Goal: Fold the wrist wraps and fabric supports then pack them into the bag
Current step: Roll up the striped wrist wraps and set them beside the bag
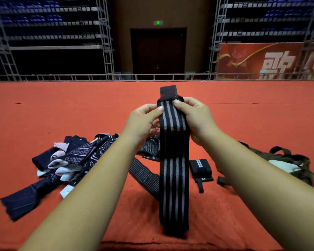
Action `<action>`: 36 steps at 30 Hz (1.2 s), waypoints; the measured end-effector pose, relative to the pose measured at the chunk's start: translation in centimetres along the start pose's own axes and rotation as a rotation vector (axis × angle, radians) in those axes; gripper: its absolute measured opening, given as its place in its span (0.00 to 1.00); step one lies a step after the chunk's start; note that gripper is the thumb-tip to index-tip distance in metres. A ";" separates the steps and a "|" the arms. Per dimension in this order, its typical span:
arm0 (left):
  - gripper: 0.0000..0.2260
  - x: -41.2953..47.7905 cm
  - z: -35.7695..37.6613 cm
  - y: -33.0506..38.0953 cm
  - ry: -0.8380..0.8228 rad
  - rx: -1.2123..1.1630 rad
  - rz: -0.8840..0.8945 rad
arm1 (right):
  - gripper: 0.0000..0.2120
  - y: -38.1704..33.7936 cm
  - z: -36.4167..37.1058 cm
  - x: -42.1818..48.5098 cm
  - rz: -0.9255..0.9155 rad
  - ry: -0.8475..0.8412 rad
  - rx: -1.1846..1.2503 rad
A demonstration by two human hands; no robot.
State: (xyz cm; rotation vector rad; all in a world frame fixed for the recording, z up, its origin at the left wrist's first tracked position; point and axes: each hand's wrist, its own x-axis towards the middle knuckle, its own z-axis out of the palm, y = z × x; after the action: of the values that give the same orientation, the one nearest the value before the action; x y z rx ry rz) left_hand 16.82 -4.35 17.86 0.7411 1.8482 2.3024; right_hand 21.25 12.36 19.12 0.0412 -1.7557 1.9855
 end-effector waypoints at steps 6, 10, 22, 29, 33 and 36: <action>0.07 -0.1 -0.6 -1.7 0.111 -0.011 -0.087 | 0.06 2.5 -0.4 -2.0 0.182 -0.115 -0.076; 0.13 -1.1 -1.0 -2.4 0.061 0.042 -0.088 | 0.10 4.6 -0.6 -3.4 0.204 -0.135 -0.178; 0.05 -1.8 -1.6 -2.2 0.053 0.162 0.109 | 0.12 5.4 -0.5 -2.6 0.272 -0.131 -0.136; 0.10 -1.7 -2.0 -2.8 -0.016 0.148 0.082 | 0.12 5.2 -1.4 -2.2 0.226 -0.099 -0.043; 0.08 -1.6 -2.4 -3.3 -0.068 0.227 0.082 | 0.12 4.9 -1.7 -2.3 0.226 -0.134 -0.050; 0.07 -1.8 -2.4 -3.5 -0.050 0.276 0.054 | 0.12 4.9 -1.8 -2.3 0.216 -0.128 -0.061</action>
State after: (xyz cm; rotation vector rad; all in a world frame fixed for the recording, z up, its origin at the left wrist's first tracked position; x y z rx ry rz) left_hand 16.57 -6.26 13.70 0.8822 2.1746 2.0595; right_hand 21.99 13.05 13.52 -0.0439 -1.9737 2.1194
